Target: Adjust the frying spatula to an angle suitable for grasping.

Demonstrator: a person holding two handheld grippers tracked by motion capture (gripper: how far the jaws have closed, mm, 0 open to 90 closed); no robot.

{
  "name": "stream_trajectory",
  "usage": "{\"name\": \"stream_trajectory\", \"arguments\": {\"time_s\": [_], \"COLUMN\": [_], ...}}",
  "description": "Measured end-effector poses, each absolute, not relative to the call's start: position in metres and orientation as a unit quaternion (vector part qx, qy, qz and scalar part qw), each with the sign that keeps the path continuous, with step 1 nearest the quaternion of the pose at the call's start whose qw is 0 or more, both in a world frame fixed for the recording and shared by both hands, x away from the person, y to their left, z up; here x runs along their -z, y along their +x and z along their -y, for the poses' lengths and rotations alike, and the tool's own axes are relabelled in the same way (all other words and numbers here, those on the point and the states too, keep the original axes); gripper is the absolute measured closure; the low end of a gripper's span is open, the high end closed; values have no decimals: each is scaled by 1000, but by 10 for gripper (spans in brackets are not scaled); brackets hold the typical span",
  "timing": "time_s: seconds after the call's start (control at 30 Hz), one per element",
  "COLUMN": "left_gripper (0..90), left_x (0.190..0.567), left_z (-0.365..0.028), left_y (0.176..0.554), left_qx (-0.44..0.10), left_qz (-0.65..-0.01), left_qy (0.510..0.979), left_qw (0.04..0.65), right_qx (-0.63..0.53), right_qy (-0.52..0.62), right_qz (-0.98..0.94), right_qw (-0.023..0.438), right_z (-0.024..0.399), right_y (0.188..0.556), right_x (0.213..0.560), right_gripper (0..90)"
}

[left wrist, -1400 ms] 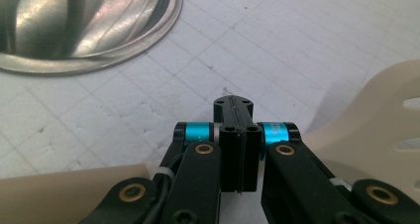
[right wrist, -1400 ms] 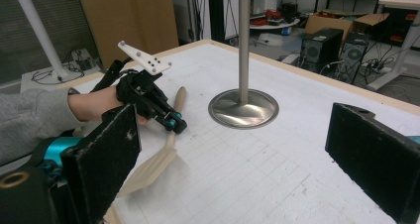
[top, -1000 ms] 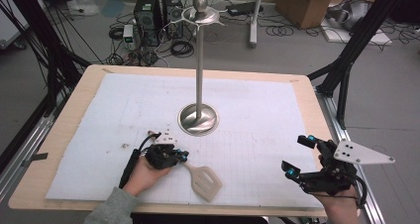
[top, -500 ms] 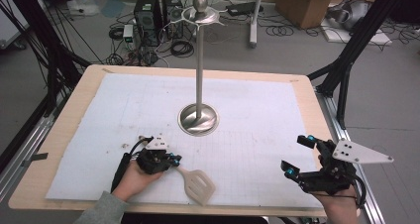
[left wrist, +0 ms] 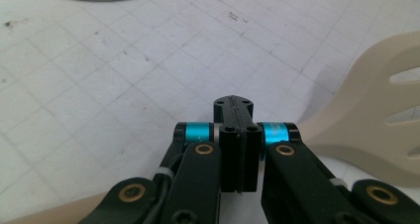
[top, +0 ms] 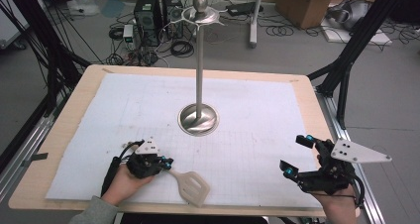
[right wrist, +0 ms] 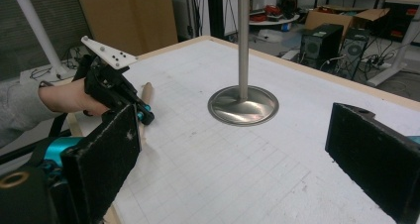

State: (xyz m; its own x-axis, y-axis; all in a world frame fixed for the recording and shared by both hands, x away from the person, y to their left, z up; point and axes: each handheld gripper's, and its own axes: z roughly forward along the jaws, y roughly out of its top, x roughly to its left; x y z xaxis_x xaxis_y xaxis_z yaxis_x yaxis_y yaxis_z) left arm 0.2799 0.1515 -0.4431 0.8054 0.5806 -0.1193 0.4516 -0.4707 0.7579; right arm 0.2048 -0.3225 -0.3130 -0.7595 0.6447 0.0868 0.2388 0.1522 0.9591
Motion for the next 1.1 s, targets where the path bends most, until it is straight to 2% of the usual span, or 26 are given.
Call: {"name": "stream_trajectory", "arguments": {"time_s": [0.27, 0.53, 0.73, 1.1], "left_gripper": [898, 898, 898, 897], "left_x": [444, 429, 428, 434], "left_z": [-157, -185, -211, -234], "left_y": [275, 272, 265, 263], "left_qx": [-92, -131, -157, -160], "left_qz": [-295, -320, -356, -388], "left_qy": [851, 813, 796, 789], "left_qw": [425, 468, 463, 449], "right_qx": [-576, -578, -581, -584], "right_qy": [298, 296, 287, 286], "right_qz": [-742, -742, -744, -743], "right_qw": [171, 168, 165, 160], "right_z": [319, 317, 313, 313], "right_y": [207, 211, 211, 217], "right_x": [314, 314, 313, 313], "right_gripper": [61, 61, 60, 61]}}
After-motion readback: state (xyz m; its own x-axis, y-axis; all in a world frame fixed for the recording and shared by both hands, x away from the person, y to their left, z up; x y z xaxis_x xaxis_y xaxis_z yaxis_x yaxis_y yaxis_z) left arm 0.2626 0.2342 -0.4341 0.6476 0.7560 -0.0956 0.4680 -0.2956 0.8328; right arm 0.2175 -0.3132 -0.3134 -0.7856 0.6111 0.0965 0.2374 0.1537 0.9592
